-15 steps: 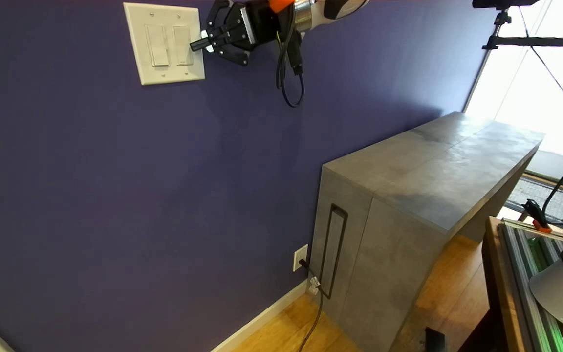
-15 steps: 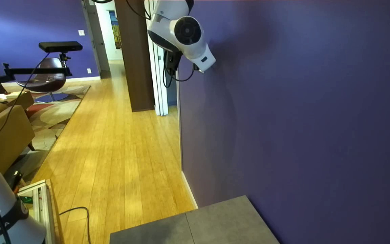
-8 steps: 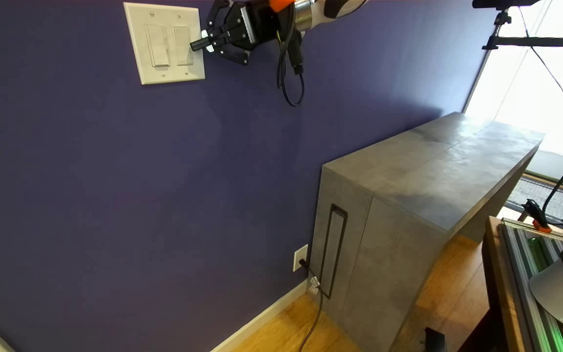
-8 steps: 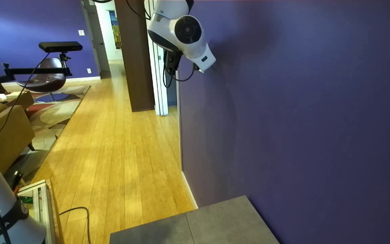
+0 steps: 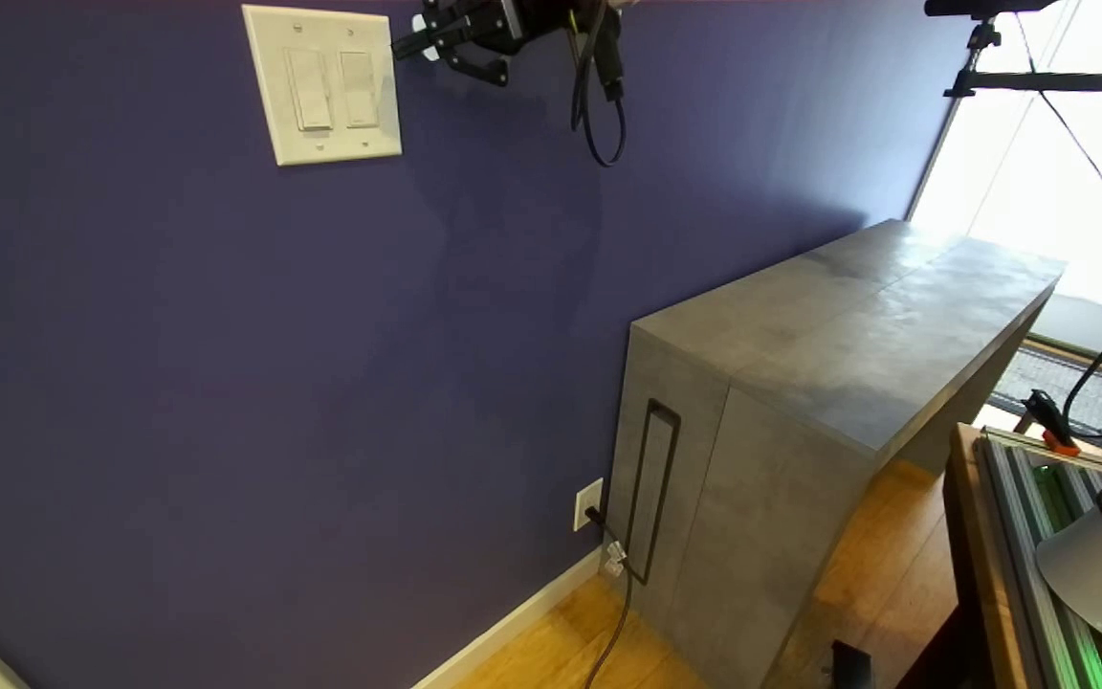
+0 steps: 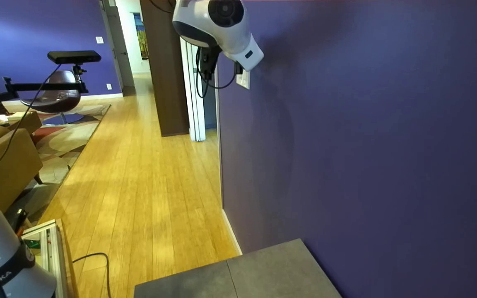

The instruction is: Switch off the light

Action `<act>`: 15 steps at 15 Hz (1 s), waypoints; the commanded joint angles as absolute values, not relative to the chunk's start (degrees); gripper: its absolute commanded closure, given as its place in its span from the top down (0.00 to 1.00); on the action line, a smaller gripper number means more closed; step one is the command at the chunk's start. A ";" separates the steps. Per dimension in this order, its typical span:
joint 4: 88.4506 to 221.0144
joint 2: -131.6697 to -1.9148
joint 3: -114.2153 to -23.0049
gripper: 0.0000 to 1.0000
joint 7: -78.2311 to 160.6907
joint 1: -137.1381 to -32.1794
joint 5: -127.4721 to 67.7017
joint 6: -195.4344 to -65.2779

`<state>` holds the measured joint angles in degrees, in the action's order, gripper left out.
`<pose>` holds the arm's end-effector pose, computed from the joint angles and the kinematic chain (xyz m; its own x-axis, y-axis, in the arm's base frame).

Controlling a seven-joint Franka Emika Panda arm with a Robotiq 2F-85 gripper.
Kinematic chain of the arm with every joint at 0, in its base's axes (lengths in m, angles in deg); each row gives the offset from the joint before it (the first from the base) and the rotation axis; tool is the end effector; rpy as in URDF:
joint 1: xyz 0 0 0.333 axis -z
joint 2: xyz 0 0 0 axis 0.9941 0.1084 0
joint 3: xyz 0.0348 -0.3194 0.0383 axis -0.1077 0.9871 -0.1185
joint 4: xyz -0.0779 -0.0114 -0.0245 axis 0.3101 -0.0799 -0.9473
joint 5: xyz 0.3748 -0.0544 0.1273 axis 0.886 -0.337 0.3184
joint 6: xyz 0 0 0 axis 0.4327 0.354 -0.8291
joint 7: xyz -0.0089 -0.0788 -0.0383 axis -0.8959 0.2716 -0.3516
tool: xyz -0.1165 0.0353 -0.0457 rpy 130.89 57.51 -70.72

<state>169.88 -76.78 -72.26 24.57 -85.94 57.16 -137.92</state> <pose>0.6507 0.0313 0.4963 0.6887 -0.7248 0.0179 -0.2640 -0.2737 -0.9249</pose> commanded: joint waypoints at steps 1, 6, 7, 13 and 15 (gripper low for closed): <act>177.99 -83.55 -72.61 0.00 35.70 -86.77 41.54 -140.51; 185.71 -91.15 -75.59 0.47 46.19 -87.76 19.08 -145.17; 186.72 -92.81 -76.16 0.53 47.89 -87.55 14.57 -145.39; 184.64 -103.57 -91.24 0.96 62.70 -71.27 -12.62 -137.26; 181.95 -106.00 -92.43 1.00 64.40 -70.39 -20.13 -132.85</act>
